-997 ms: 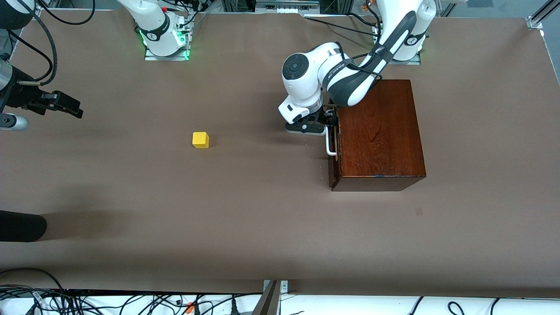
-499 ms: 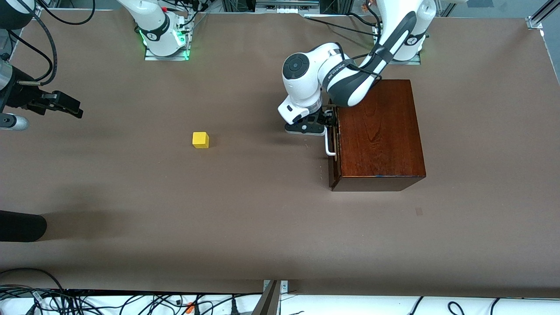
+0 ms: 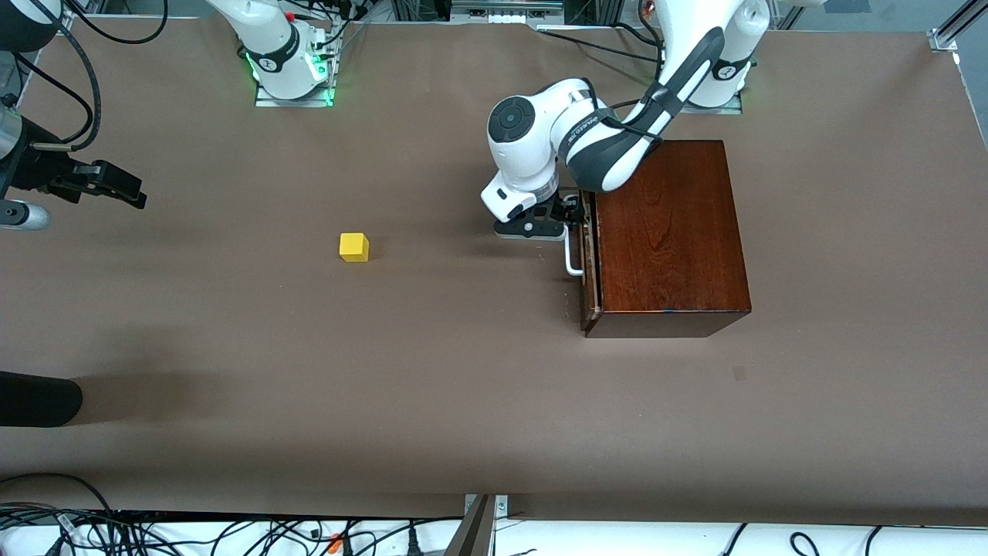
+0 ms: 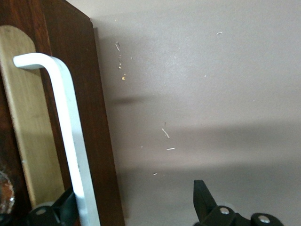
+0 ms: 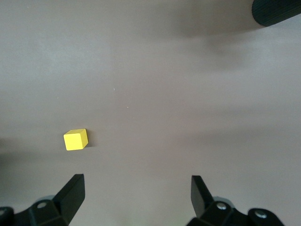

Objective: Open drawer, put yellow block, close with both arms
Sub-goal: 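Pull the drawer out of the box by its handle with the left gripper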

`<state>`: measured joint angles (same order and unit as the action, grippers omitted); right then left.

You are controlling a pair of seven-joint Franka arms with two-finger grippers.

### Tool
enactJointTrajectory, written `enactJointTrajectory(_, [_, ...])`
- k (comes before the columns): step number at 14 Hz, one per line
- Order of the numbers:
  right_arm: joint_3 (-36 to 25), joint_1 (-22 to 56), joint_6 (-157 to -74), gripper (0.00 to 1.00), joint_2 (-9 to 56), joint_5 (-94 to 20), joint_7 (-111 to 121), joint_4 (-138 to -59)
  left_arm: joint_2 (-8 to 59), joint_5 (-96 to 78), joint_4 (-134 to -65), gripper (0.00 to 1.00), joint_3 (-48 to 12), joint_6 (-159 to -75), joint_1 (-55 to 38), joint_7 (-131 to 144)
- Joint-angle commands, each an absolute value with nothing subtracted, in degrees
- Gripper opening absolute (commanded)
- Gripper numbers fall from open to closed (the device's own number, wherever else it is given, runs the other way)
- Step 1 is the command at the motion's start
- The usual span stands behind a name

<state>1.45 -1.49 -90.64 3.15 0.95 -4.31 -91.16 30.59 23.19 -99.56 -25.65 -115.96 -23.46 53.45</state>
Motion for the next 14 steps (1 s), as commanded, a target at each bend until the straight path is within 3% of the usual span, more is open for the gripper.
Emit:
enactJointTrajectory(1, [2.3, -2.3, -90.4, 1.00, 3.2, 1.2, -4.3, -90.4, 35.7, 22.4, -92.2, 1.00, -25.9, -118.6, -26.3, 54.9])
enactJointTrajectory(14, [2.3, -2.3, -90.4, 1.00, 3.2, 1.2, -4.3, -90.4, 37.2, 20.7, -87.6, 1.00, -25.9, -118.6, -27.9, 55.0])
